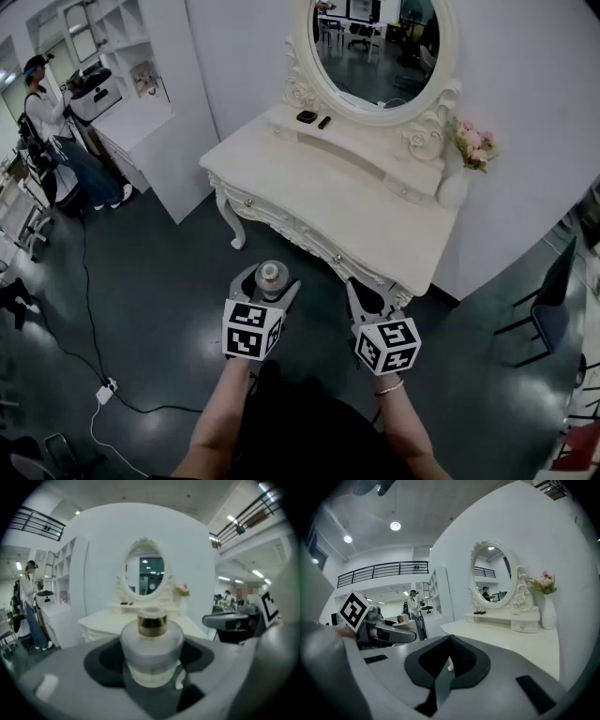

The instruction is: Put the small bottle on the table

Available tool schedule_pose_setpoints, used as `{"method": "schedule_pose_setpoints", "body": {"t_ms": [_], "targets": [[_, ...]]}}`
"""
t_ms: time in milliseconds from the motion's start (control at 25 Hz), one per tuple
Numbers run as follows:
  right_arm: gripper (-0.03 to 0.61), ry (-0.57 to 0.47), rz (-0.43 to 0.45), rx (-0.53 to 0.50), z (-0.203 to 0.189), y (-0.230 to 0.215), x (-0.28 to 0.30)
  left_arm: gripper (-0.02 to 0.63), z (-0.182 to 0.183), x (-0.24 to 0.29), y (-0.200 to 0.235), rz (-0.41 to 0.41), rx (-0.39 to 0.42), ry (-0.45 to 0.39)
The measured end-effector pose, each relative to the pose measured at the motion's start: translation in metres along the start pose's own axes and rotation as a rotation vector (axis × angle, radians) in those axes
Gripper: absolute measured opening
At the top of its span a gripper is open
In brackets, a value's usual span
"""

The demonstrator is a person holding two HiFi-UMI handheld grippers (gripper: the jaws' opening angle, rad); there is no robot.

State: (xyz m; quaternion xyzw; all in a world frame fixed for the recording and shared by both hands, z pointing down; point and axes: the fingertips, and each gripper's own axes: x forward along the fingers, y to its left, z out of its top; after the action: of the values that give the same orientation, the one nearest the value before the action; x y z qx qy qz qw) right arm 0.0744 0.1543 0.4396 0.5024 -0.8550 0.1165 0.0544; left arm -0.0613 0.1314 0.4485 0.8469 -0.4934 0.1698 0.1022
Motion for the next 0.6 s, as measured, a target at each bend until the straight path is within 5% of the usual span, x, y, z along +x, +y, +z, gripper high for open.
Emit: {"method": "schedule_pose_setpoints", "body": {"t_ms": [600], "targets": [[0.005, -0.008, 0.053, 0.017, 0.002, 0.002, 0.004, 0.335, 0.006, 0.009, -0.007, -0.002, -0.009, -0.007]]}}
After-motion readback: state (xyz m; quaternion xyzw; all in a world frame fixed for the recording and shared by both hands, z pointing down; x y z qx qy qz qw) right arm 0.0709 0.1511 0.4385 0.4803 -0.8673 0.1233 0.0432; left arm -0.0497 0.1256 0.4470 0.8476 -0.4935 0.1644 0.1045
